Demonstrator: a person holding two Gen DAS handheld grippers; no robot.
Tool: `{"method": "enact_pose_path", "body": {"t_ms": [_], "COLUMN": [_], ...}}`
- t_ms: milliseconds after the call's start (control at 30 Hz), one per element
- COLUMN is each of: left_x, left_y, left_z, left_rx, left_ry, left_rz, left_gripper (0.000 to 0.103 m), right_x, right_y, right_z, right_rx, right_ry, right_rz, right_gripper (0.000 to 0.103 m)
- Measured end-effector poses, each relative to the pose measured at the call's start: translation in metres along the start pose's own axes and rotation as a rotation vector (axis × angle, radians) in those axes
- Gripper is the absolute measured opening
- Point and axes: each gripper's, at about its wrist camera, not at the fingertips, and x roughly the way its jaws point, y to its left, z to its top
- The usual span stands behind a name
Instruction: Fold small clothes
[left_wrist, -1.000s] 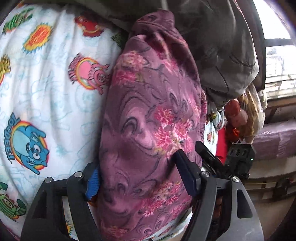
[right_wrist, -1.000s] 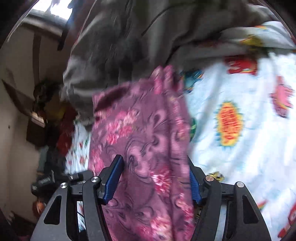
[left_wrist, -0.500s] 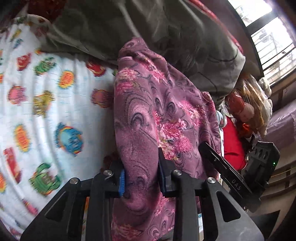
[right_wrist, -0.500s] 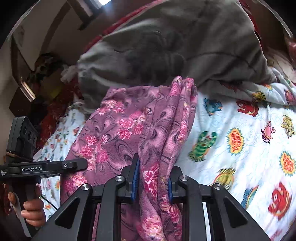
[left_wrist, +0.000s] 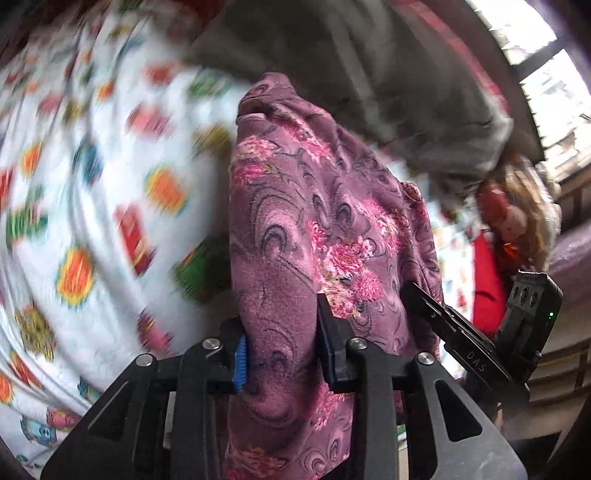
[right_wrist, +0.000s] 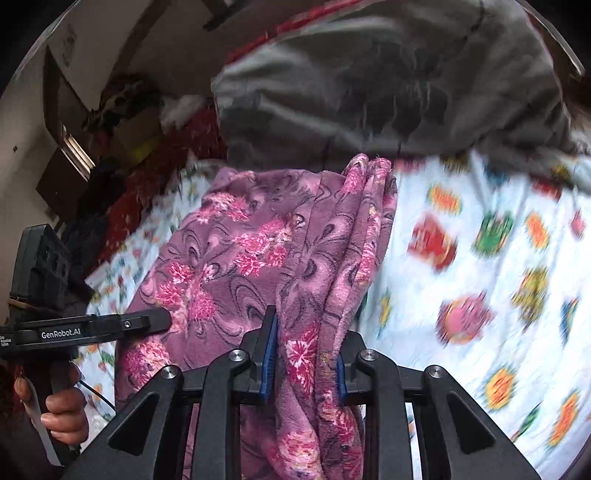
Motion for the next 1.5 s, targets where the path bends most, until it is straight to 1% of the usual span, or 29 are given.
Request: {"method": "enact_pose_path", "body": {"t_ms": [33,67,100,167,233,300,367,400,533,633,667,733,800,867,933,967,1000,1033,1100,1133,1167,1200,1267,1333,1367,1400,1433,1467,1500], "left_x": [0.009,0.014,0.014,0.005,-0.012,-0.027,-0.031,-0.028,0.004,0.039,0.047,0.051,0.044,0.023,0.001,-0.005,-0.009,-0.007,0.012,0.021,0.024,0.016,0.002,-0.003,0.0,0.005,0.007,0.006,0.002], "left_y": [0.011,0.023,0.036,0.05,0.053,0.044,0.026,0.016,-0.008,-0.002,0.0,-0.001,-0.001,0.006,0.014,0.017,0.022,0.025,0.029,0.032,0.034,0.037,0.035,0.03,0.029,0.029,0.031,0.032,0.032], "left_z": [-0.002,-0.004,-0.006,-0.006,-0.001,0.012,0.028,0.037,0.071,0.085,0.089,0.096,0.099,0.095,0.079,0.07,0.054,0.043,0.026,0.019,0.015,0.009,-0.002,-0.018,-0.024,-0.033,-0.039,-0.044,-0.05], "left_rx": [-0.026,-0.055,-0.093,-0.14,-0.147,-0.126,-0.078,-0.05,0.012,-0.002,-0.005,0.006,0.004,-0.002,0.021,0.037,0.054,0.057,0.066,0.065,0.045,0.015,0.032,0.093,0.113,0.129,0.129,0.12,0.113], "left_ry": [0.028,0.051,0.059,0.053,-0.001,-0.071,-0.111,-0.121,-0.13,-0.102,-0.102,-0.107,-0.079,-0.081,-0.099,-0.107,-0.11,-0.103,-0.039,-0.001,0.016,0.014,-0.019,-0.031,-0.021,-0.008,-0.004,0.0,0.0], "left_rz": [0.015,0.003,-0.04,-0.106,-0.131,-0.163,-0.168,-0.158,-0.065,0.009,0.019,0.039,0.025,-0.024,-0.053,-0.056,-0.035,-0.014,0.023,0.046,0.035,0.011,0.008,0.059,0.08,0.108,0.118,0.117,0.116], "left_gripper": [0.033,0.037,0.038,0.038,0.035,0.035,0.035,0.036,0.036,0.036,0.035,0.035,0.035,0.035,0.036,0.038,0.044,0.046,0.048,0.05,0.05,0.049,0.05,0.052,0.055,0.059,0.061,0.061,0.061], "right_x": [0.008,0.02,0.026,0.016,0.001,-0.017,-0.026,-0.024,0.004,0.033,0.045,0.073,0.071,0.058,0.035,0.021,0.011,0.004,0.004,0.013,0.025,0.031,0.014,-0.006,-0.015,-0.017,-0.012,-0.004,-0.004], "right_y": [-0.003,-0.007,-0.011,-0.017,-0.024,-0.027,-0.019,-0.011,0.016,0.006,-0.003,-0.026,-0.036,-0.037,-0.029,-0.022,-0.017,-0.012,-0.008,-0.007,-0.009,-0.009,-0.001,0.005,0.007,0.006,0.004,0.0,-0.003], "right_z": [-0.006,-0.013,-0.02,-0.021,-0.012,0.001,0.017,0.024,0.046,0.054,0.055,0.052,0.051,0.056,0.056,0.053,0.048,0.042,0.021,0.013,0.002,-0.006,-0.008,-0.012,-0.02,-0.027,-0.038,-0.051,-0.06], "right_rx": [0.01,0.022,0.032,0.063,0.096,0.109,0.061,0.029,-0.125,-0.124,-0.109,-0.084,-0.075,-0.06,-0.092,-0.13,-0.168,-0.197,-0.24,-0.252,-0.274,-0.3,-0.283,-0.259,-0.263,-0.267,-0.274,-0.285,-0.273], "right_ry": [0.038,0.095,0.119,0.093,0.056,-0.022,-0.093,-0.104,-0.093,-0.078,-0.058,0.031,0.002,0.012,-0.007,-0.009,0.002,0.012,0.068,0.114,0.171,0.196,0.153,0.126,0.119,0.131,0.173,0.227,0.237], "right_rz": [-0.013,-0.046,-0.061,-0.029,-0.051,-0.073,-0.04,-0.037,-0.046,-0.079,-0.114,-0.183,-0.148,-0.156,-0.123,-0.064,-0.007,0.019,0.031,0.001,-0.071,-0.126,-0.139,-0.099,-0.073,-0.079,-0.13,-0.204,-0.232], "right_gripper": [0.026,0.03,0.032,0.035,0.038,0.038,0.038,0.038,0.031,0.029,0.021,0.005,0.001,0.0,0.009,0.009,0.009,0.009,0.018,0.021,0.022,0.022,0.029,0.03,0.041,0.048,0.052,0.052,0.053]}}
